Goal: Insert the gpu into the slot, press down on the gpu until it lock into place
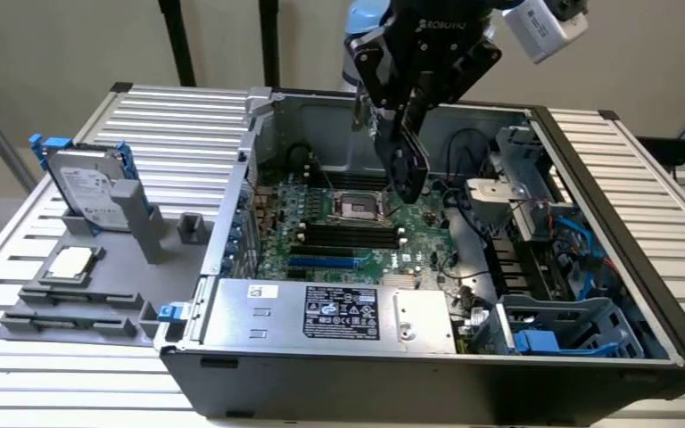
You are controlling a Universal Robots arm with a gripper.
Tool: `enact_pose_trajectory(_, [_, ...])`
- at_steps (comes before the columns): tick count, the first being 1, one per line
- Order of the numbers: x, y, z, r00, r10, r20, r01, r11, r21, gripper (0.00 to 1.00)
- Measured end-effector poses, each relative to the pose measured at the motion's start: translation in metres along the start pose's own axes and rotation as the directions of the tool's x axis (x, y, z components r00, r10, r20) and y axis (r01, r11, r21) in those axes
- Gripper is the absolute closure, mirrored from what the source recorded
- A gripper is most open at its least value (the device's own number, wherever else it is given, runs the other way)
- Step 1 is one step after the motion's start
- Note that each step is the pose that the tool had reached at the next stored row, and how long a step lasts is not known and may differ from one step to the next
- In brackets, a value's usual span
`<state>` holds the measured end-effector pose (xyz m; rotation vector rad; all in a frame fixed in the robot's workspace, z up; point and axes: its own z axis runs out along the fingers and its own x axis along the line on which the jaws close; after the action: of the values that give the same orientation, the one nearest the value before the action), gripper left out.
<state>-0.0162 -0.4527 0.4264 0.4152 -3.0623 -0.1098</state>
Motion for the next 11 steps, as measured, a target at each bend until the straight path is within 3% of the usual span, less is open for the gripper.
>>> enact_pose_trajectory(6, [0.0000, -0.0001, 0.0012, 0.9941, -0.108, -0.0085, 0.108, 0.9942, 0.0037, 0.74])
enact_pose_trajectory(11, [-0.0001, -0.0002, 0.0023, 0.9801, -0.198, -0.0160, 0.198, 0.9802, 0.0063, 0.74])
